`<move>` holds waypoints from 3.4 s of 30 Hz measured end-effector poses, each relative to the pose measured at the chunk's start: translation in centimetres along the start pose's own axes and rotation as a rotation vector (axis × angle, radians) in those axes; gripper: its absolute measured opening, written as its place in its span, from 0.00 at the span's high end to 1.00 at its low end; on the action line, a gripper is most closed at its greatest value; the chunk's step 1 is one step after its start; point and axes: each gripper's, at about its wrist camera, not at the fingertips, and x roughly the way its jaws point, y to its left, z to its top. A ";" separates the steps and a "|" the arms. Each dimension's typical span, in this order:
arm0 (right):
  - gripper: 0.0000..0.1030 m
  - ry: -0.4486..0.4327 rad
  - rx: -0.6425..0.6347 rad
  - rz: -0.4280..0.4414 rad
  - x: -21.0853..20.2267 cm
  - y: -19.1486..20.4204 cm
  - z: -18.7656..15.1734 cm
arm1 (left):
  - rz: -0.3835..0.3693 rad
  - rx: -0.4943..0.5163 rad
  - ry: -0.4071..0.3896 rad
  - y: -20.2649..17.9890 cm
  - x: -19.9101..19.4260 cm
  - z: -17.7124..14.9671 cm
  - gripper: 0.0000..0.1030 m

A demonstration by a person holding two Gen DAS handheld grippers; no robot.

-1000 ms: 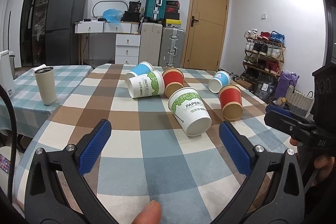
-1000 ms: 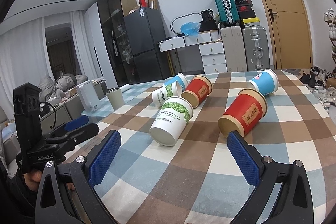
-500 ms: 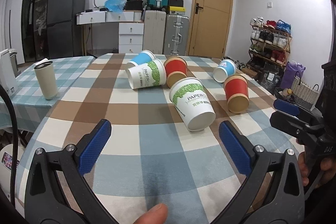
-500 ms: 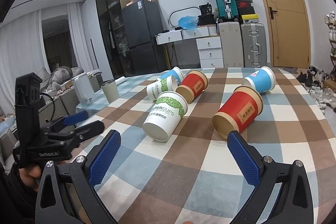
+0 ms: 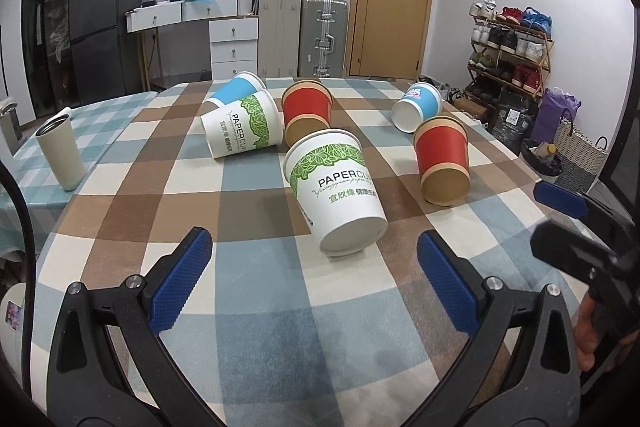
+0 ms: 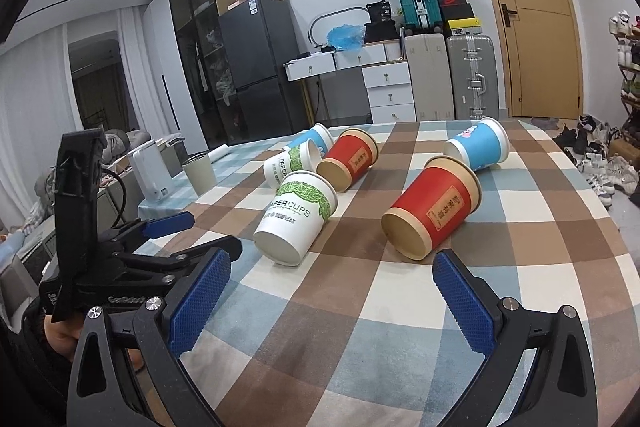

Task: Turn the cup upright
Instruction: 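Move the left tool to the white green-leaf cup and close on it, then lift the white cup with the left tool and rotate it, then lower the white cup onto the table and open the left tool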

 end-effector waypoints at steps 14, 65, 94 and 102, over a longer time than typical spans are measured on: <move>0.00 -0.001 0.037 -0.003 -0.5 -0.8 0.0 | -0.005 -0.029 0.124 -1.0 5.5 1.9 0.01; 0.00 0.020 -0.030 0.038 0.7 1.2 -0.5 | -0.059 -0.100 0.050 0.8 -4.0 -3.0 0.46; 0.00 0.059 -0.041 0.031 1.2 1.6 -0.9 | -0.095 -0.111 0.090 -2.1 -5.4 -6.5 0.46; 0.00 0.060 -0.033 0.034 1.1 1.5 -0.9 | -0.070 -0.110 0.067 -1.6 -5.8 -6.0 0.21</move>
